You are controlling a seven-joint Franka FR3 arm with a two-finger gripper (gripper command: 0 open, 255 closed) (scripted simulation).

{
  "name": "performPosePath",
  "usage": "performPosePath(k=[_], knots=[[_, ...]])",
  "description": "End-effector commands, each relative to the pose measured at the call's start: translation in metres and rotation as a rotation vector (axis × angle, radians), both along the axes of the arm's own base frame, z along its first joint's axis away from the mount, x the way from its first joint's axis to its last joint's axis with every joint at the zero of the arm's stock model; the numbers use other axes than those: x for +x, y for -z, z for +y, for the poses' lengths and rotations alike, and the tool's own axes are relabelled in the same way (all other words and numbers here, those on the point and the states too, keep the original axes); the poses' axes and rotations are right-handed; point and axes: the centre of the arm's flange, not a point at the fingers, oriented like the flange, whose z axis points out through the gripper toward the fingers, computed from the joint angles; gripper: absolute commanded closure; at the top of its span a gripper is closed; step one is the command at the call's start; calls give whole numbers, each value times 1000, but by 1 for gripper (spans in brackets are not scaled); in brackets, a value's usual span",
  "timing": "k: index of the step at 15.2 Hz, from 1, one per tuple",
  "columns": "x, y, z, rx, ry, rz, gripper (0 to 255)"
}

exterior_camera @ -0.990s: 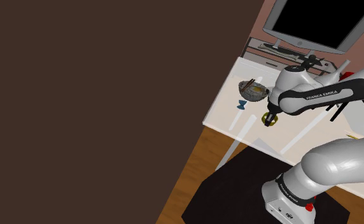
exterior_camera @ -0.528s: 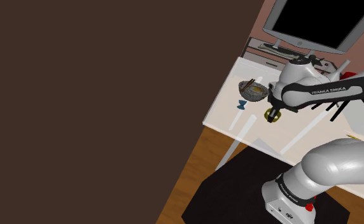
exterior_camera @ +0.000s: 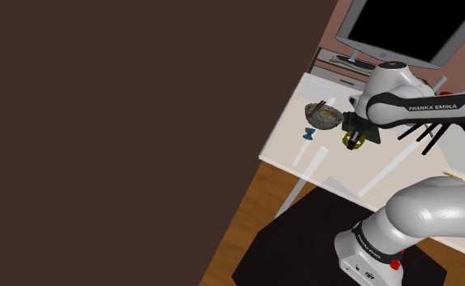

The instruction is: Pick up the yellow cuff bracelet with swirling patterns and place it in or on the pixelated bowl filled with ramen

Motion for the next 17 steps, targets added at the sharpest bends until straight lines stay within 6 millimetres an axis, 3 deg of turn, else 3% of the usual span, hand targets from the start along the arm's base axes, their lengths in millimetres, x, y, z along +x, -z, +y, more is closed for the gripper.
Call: performPosePath(k=[1,17], knots=[[0,-12,-1,0,0,1,255],[0,-96,-1,0,0,1,255]])
